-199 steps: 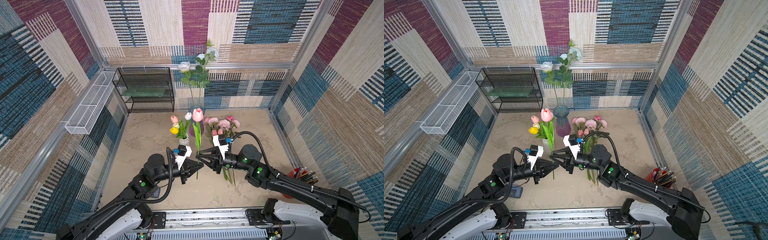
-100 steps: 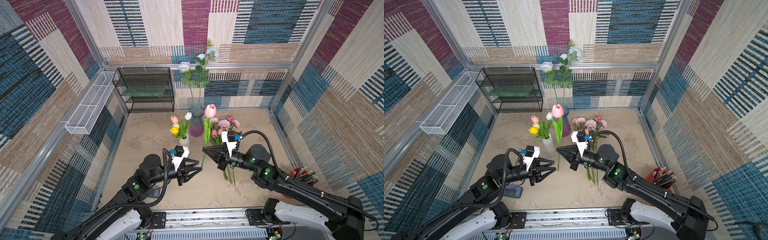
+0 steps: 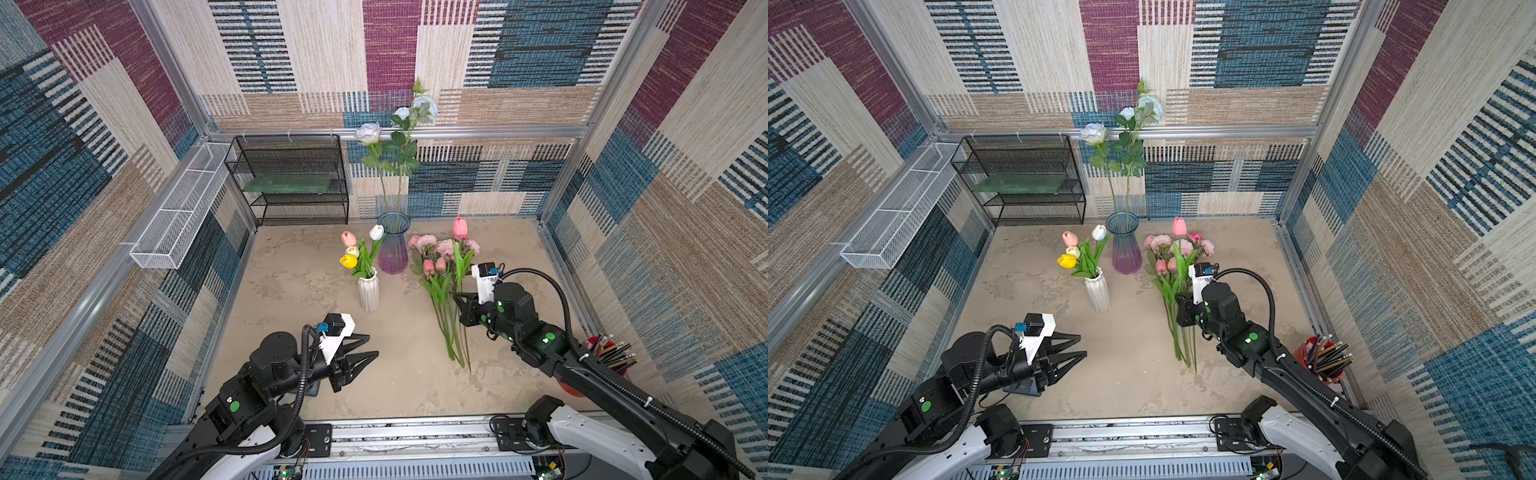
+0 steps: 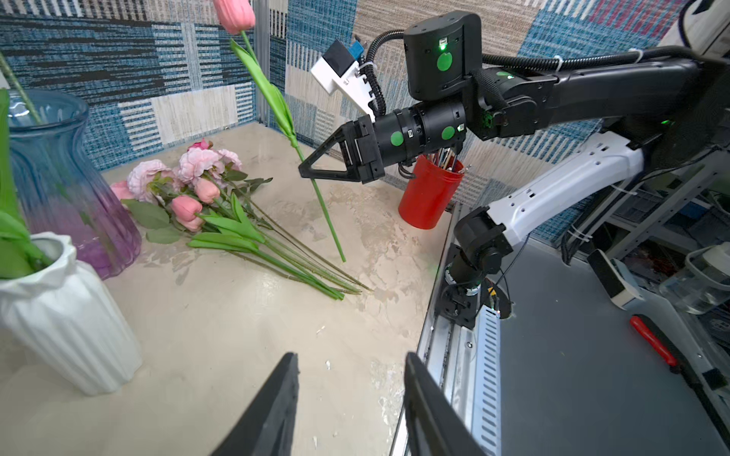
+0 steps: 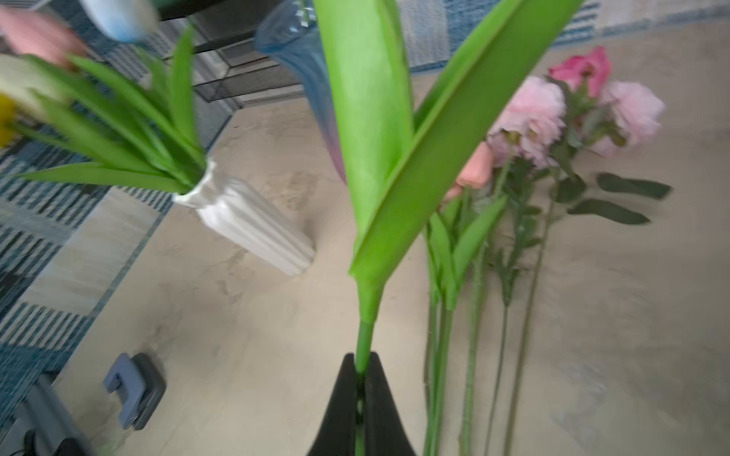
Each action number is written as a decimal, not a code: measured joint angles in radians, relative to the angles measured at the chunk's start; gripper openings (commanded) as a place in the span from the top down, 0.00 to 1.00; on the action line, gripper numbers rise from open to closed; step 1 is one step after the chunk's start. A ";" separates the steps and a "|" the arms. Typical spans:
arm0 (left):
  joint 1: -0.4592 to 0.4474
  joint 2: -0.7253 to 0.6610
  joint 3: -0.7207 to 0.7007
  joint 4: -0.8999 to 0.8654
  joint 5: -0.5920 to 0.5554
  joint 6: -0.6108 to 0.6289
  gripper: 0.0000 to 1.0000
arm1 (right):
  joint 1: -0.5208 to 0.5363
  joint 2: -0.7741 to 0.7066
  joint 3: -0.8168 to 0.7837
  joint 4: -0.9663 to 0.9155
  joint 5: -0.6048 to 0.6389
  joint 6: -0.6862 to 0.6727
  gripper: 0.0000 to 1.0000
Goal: Pick out pink flowers from the vase
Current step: Place the flower at the center of the board.
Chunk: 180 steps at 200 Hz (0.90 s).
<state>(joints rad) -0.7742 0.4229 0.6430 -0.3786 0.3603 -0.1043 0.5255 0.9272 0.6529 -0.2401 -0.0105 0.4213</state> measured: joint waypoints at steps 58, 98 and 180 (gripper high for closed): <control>0.000 -0.004 0.008 -0.064 -0.098 0.029 0.54 | -0.206 0.215 0.008 -0.032 -0.174 0.027 1.00; 0.000 -0.001 0.008 -0.086 -0.095 0.029 0.54 | -0.217 0.336 0.037 -0.041 -0.247 -0.005 0.99; 0.000 0.001 0.005 -0.089 -0.096 0.047 0.55 | -0.231 0.511 0.051 -0.037 -0.296 -0.052 0.89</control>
<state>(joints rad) -0.7742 0.4240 0.6483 -0.4675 0.2642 -0.0578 0.2943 1.4384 0.7036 -0.2771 -0.3065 0.3691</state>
